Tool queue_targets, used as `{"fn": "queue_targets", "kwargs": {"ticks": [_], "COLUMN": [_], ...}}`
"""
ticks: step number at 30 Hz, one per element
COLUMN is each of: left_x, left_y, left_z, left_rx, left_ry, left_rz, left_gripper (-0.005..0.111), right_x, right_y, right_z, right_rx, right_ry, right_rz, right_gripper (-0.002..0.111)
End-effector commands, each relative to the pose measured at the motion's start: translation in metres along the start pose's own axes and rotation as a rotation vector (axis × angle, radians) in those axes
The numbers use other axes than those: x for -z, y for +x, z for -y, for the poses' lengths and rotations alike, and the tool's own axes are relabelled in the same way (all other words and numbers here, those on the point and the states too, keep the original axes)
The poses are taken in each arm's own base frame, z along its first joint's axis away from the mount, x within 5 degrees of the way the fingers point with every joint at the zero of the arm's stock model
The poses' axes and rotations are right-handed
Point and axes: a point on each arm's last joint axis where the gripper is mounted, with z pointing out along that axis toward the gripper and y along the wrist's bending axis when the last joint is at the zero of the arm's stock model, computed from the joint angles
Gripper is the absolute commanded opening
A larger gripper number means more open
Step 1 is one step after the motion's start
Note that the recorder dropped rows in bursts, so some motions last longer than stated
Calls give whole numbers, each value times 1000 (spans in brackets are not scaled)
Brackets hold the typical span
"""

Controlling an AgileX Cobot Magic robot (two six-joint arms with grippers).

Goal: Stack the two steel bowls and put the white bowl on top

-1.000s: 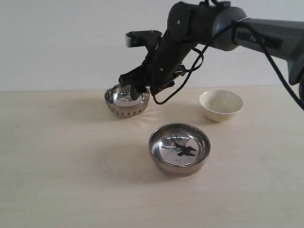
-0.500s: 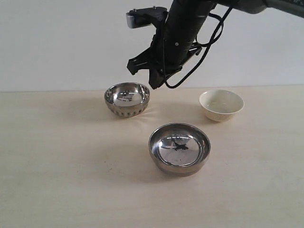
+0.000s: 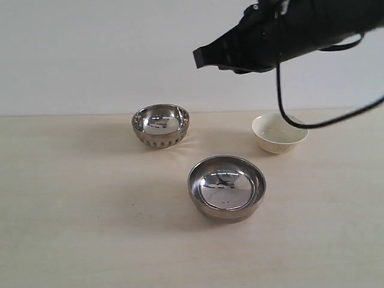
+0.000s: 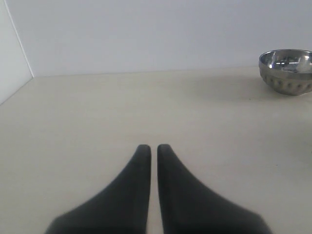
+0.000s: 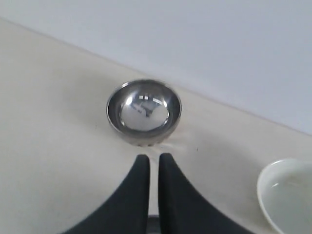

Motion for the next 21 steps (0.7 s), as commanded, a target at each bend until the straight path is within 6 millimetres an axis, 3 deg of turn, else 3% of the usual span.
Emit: {"fn": "queue_targets", "kwargs": {"ticks": [1,14,21], "left_x": [0,0,0], "left_y": [1,1,1], "left_z": [0,0,0], "left_rx": [14,14,14], "left_ry": [0,0,0], "left_rz": [-1,-1,-1], "left_gripper": [4,4,4], "right_x": [38,152,196], "right_y": [15,103,156], "right_z": [4,6,8], "right_rx": [-32,-63,-107], "right_ry": [27,47,47], "right_rz": [222,559,702], "right_gripper": [1,1,1]}}
